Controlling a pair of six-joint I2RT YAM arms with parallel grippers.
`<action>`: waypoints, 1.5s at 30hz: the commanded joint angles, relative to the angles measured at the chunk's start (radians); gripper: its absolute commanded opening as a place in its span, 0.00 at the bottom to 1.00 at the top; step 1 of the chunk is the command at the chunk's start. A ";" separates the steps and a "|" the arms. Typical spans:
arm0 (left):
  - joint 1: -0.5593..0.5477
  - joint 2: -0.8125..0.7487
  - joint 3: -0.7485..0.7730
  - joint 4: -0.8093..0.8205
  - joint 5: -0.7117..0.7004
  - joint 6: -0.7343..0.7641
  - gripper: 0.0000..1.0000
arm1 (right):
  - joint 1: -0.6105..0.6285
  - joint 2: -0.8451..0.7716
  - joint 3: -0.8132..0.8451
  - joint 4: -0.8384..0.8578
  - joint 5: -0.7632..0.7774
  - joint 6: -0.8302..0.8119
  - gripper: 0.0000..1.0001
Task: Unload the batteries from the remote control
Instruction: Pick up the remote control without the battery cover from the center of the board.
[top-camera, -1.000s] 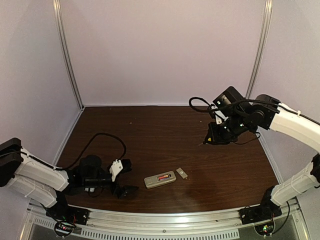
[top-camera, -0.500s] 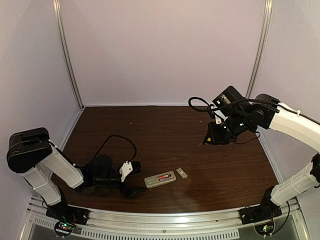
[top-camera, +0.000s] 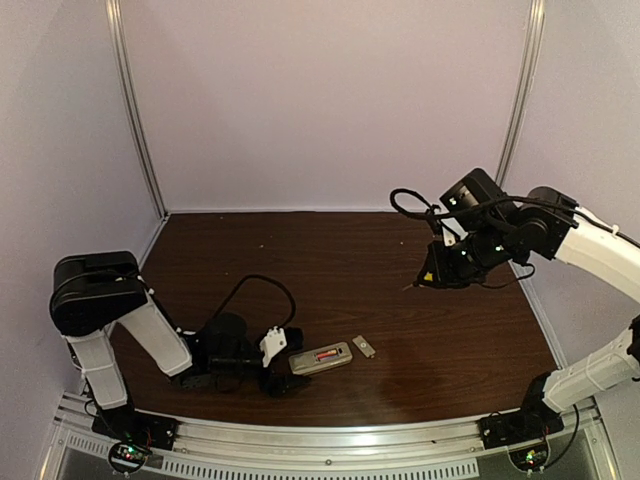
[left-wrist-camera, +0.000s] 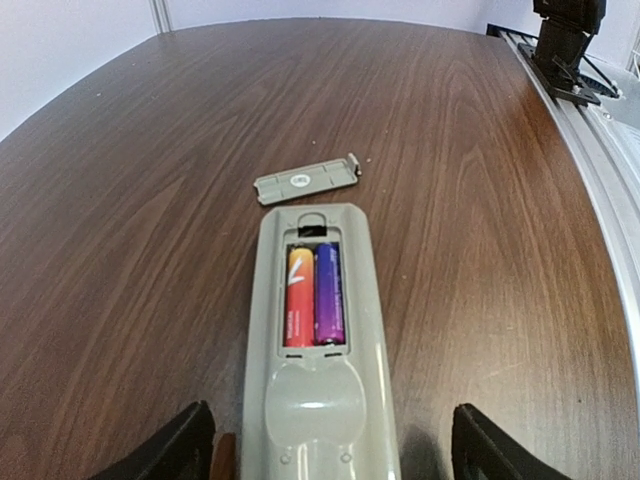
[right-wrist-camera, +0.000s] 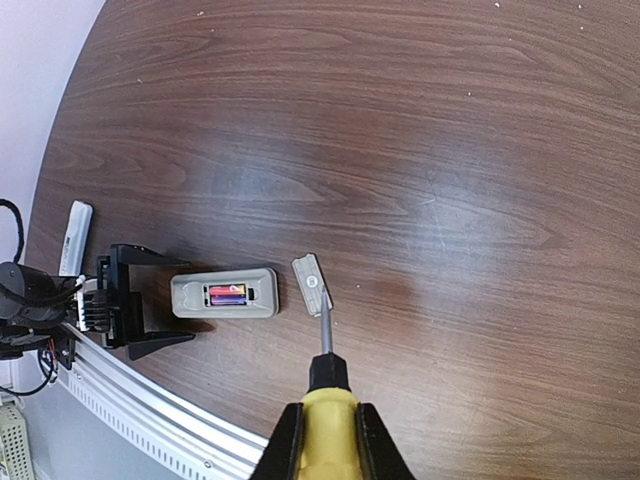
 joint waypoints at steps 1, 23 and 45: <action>-0.010 0.046 0.023 0.095 -0.031 -0.028 0.83 | -0.006 -0.019 -0.016 -0.025 0.030 0.012 0.00; -0.015 0.141 0.076 0.077 0.004 -0.075 0.73 | -0.006 -0.023 -0.031 -0.020 0.027 -0.005 0.00; -0.015 0.150 0.097 0.022 0.042 -0.061 0.38 | -0.007 -0.026 -0.017 -0.021 0.026 -0.002 0.00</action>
